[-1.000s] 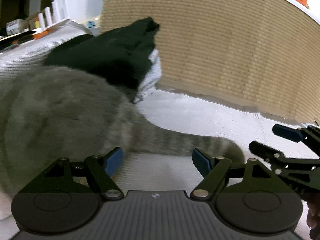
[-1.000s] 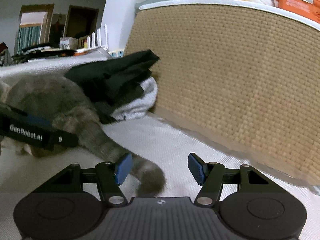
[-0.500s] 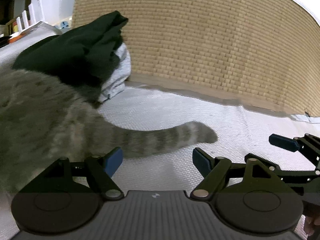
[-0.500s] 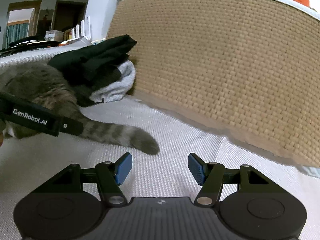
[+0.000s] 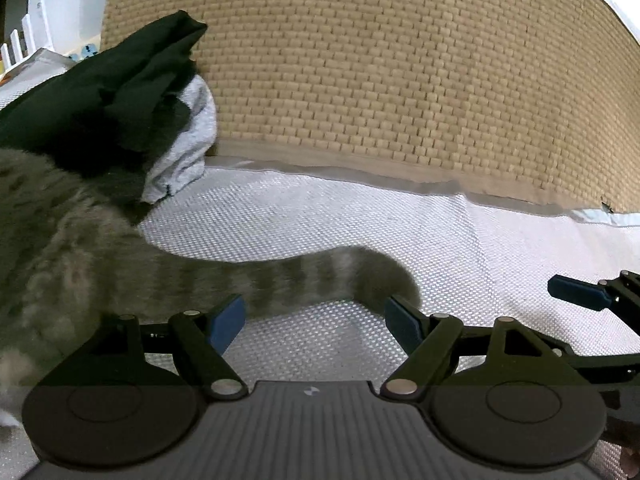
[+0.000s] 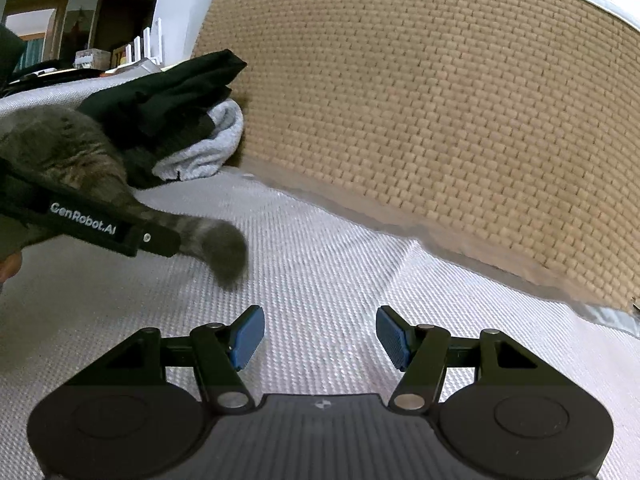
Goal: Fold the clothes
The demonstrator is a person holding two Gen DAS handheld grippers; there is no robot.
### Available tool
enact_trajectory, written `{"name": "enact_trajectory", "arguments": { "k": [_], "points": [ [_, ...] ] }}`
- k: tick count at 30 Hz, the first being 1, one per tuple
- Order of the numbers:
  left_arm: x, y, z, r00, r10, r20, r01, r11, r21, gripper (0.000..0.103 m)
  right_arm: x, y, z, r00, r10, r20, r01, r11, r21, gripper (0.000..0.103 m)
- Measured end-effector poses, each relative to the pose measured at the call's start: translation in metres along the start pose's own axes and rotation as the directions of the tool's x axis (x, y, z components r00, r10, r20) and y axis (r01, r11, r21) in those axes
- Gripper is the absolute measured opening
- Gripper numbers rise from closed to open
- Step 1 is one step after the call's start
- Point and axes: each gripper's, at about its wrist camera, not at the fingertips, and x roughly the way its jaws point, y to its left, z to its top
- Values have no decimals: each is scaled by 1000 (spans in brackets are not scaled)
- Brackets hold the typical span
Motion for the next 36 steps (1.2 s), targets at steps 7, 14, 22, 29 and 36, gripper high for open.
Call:
{"name": "enact_trajectory", "arguments": {
  "k": [7,14,22,29,36],
  "points": [
    [12,-15,-3,1000,-19,-7,19,1000,23,80,-5,-8,-11,999,-30,-18,30,1000,3,65],
    [21,-29,-7,999,-35,-13,35,999,37,80,-8,-19,-20,998,-48,-47,50,998,36,65],
    [30,-47,-9,998,-60,-19,61,997,50,81,-14,-26,-22,997,-60,-48,61,998,16,65],
    [34,-61,-14,996,-79,-32,80,995,58,81,-16,-47,-31,991,-105,-77,110,992,57,65],
    [35,-86,-22,993,-114,-41,118,989,94,81,-15,-82,-39,971,-188,-148,221,942,252,65]
  ]
}}
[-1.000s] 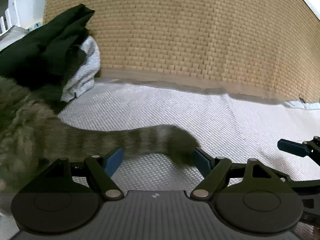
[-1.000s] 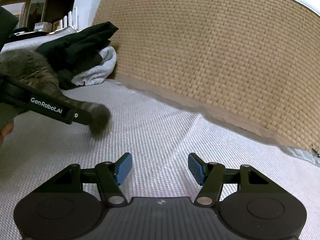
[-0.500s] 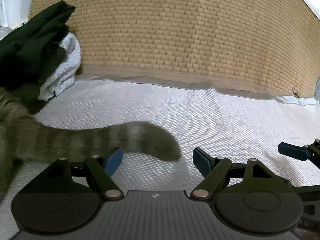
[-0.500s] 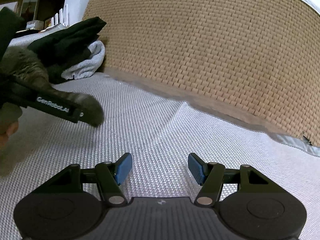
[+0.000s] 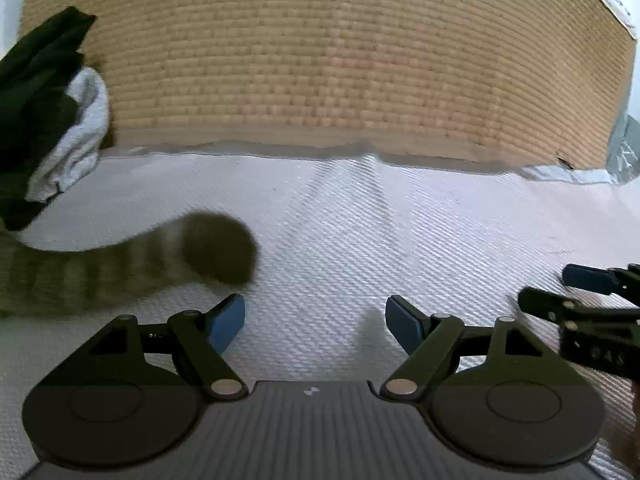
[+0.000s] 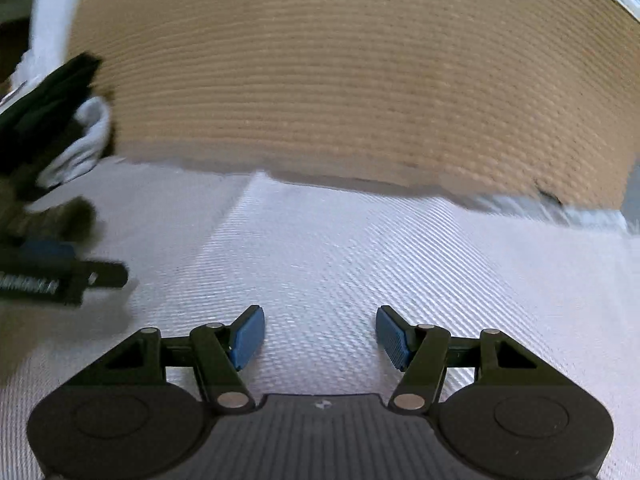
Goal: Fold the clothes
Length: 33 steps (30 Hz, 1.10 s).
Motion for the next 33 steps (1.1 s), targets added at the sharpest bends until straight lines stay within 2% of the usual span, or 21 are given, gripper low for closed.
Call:
{"name": "enact_trajectory", "arguments": {
  "k": [9,12,17,21,24,30,33],
  "points": [
    [1,-29,-6,1000,-22,10,22,1000,5,82,1,-1,-3,999,-41,3,41,999,16,69],
    [1,-34,-7,1000,-14,18,14,1000,16,84,0,1,-3,999,-53,-2,53,999,2,70],
    [2,-38,-7,1000,-4,22,3,999,40,89,-2,-6,-4,998,-62,12,61,997,51,73],
    [2,-46,-6,1000,23,20,-25,996,83,91,-2,-1,-5,994,-106,11,106,994,36,76],
    [1,-45,-7,999,17,27,-19,997,73,91,-3,-4,-5,991,-133,15,132,989,65,77],
    [0,-61,-12,993,100,60,-107,987,122,94,-3,-3,-6,989,-146,16,144,987,67,78],
    [-2,-57,-13,995,88,50,-92,992,85,94,-5,-1,-7,989,-150,18,148,987,61,78]
  ]
}}
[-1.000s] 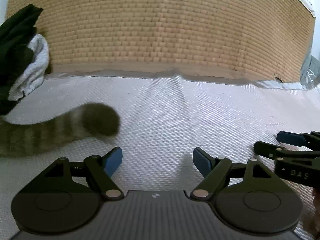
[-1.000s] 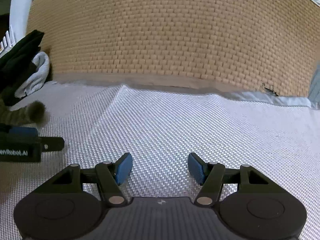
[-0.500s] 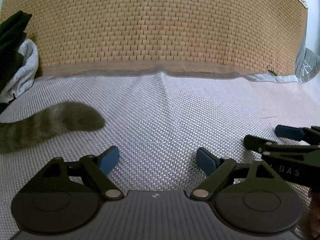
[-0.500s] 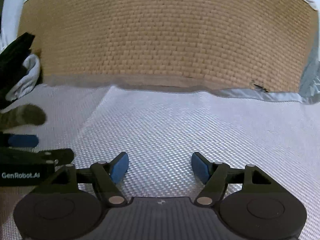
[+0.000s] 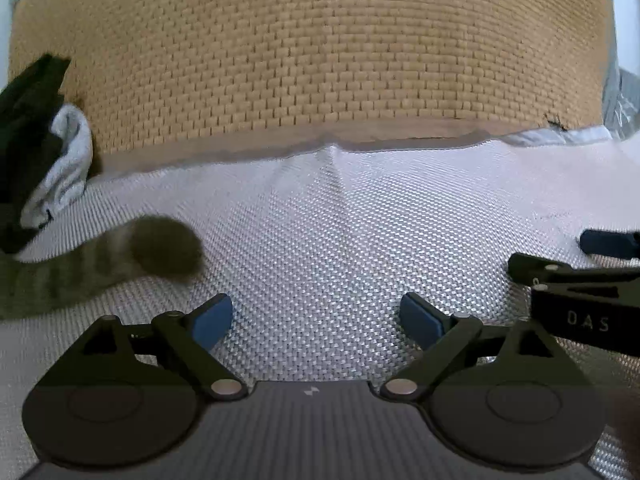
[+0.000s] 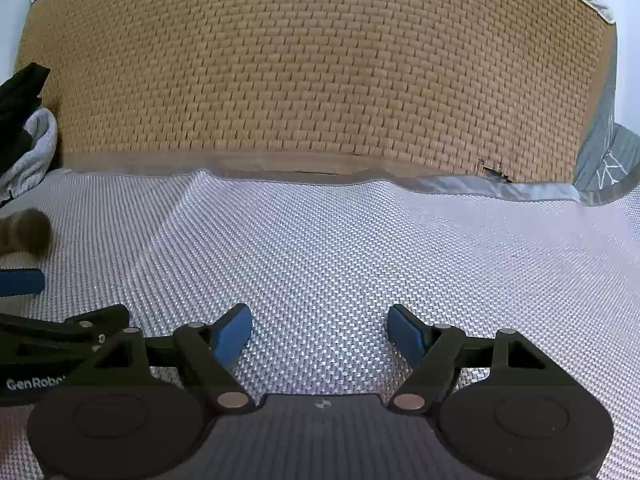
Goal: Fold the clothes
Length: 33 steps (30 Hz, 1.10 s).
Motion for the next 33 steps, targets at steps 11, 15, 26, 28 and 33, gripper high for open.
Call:
{"name": "enact_trajectory", "arguments": {
  "k": [11,15,26,28,33],
  "points": [
    [0,4,4,1000,-3,5,4,1000,-29,94,1,0,1,1000,-7,9,7,1000,-5,78],
    [1,5,3,1000,-2,12,2,999,-39,94,0,2,-1,1000,-15,17,15,1000,-13,78],
    [1,6,0,1000,3,27,-2,999,-32,94,-1,0,-1,999,-11,31,11,1000,-2,78],
    [1,5,0,1000,3,27,-2,999,-33,94,-1,0,-1,999,-11,30,11,1000,-2,78],
    [1,4,1,1000,5,28,-4,1000,-31,94,-1,0,-3,999,-12,34,12,1000,-8,78]
  ]
}}
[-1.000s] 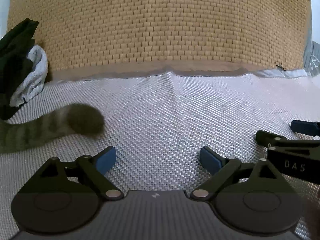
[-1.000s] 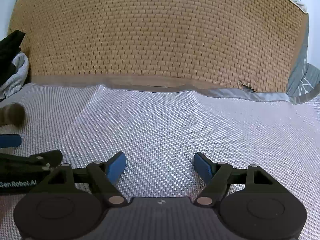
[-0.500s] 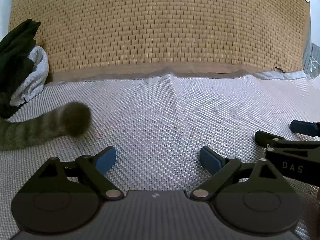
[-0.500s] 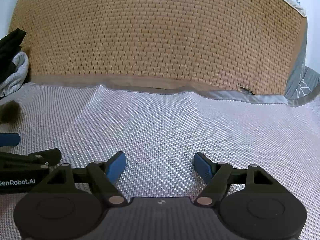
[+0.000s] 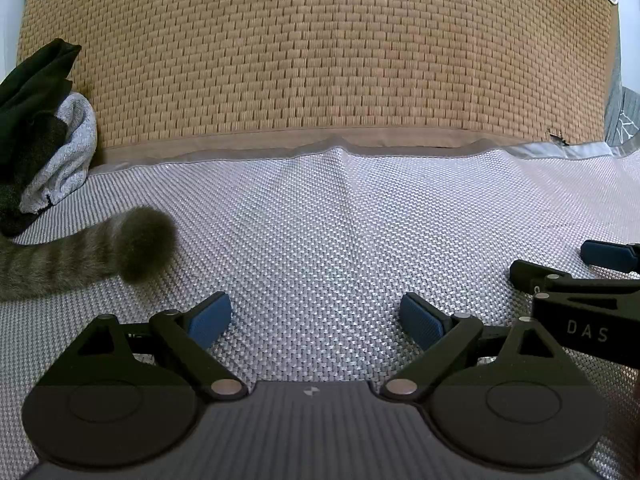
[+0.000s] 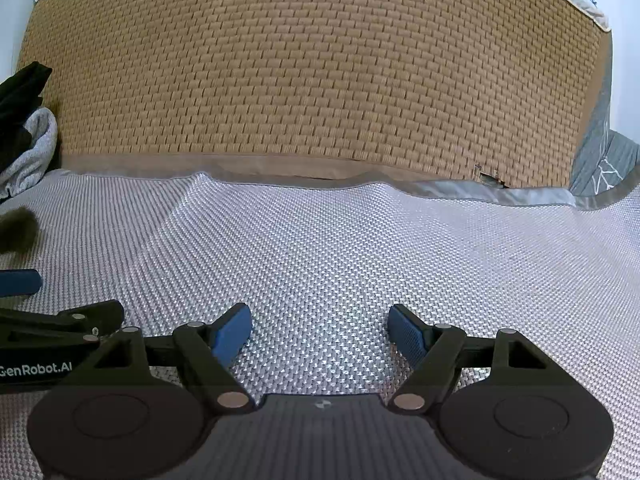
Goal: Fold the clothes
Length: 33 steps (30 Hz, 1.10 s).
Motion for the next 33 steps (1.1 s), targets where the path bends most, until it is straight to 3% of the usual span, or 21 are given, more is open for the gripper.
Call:
{"name": "enact_trajectory", "arguments": {
  "k": [15,33],
  "points": [
    [0,2,1,1000,-12,-7,12,1000,-18,95,2,2,1,1000,-1,-12,1,1000,-2,79],
    [-10,1,-7,1000,23,-19,-24,1000,-14,95,-5,1,1,999,14,-50,-13,1000,25,79]
  ]
}}
